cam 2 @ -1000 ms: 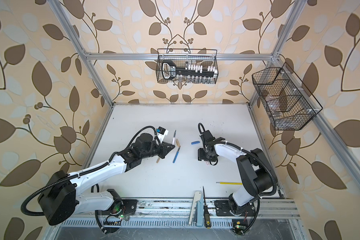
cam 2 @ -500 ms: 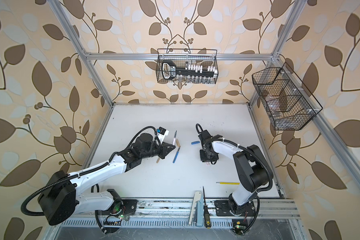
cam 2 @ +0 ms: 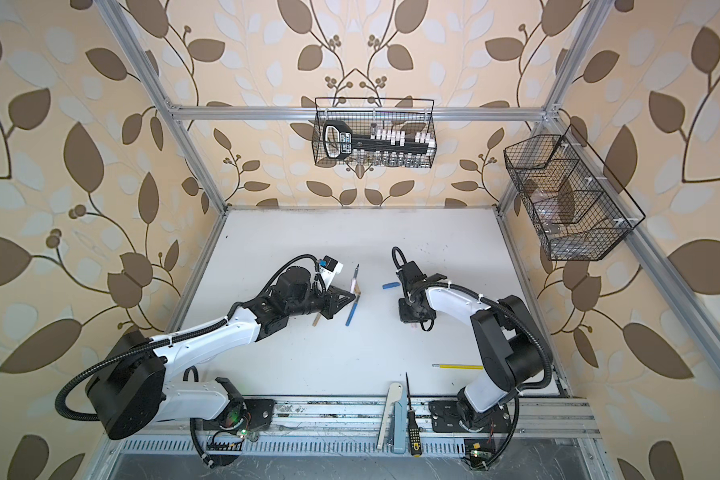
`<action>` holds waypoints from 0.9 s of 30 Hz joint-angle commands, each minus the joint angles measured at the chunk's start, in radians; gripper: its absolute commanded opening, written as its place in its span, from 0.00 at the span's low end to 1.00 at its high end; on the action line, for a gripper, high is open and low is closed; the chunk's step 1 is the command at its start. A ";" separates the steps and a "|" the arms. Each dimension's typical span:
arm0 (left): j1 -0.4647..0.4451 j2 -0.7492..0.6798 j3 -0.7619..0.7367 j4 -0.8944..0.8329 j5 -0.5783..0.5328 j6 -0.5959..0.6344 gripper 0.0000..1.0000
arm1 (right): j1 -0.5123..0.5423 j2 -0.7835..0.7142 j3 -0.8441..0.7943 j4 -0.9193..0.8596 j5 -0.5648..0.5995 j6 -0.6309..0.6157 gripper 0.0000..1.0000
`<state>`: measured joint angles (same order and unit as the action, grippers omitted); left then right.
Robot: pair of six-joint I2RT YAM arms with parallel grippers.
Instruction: Insert the pens into the pen caps
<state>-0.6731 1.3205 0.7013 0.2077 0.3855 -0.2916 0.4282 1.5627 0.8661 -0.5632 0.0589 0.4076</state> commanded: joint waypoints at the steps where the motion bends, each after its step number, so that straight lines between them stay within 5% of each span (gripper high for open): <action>1: -0.025 0.024 0.028 0.057 0.054 0.000 0.00 | -0.013 -0.101 -0.039 0.119 -0.043 0.028 0.18; 11: -0.103 0.104 0.062 0.108 0.118 -0.027 0.00 | -0.056 -0.346 -0.137 0.440 -0.289 0.179 0.18; 27: -0.138 0.155 0.083 0.128 0.151 -0.042 0.00 | -0.065 -0.446 -0.118 0.604 -0.342 0.299 0.20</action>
<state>-0.7998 1.4769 0.7441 0.2935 0.4992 -0.3229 0.3679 1.1194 0.7326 -0.0036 -0.2493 0.6781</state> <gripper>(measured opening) 0.115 0.199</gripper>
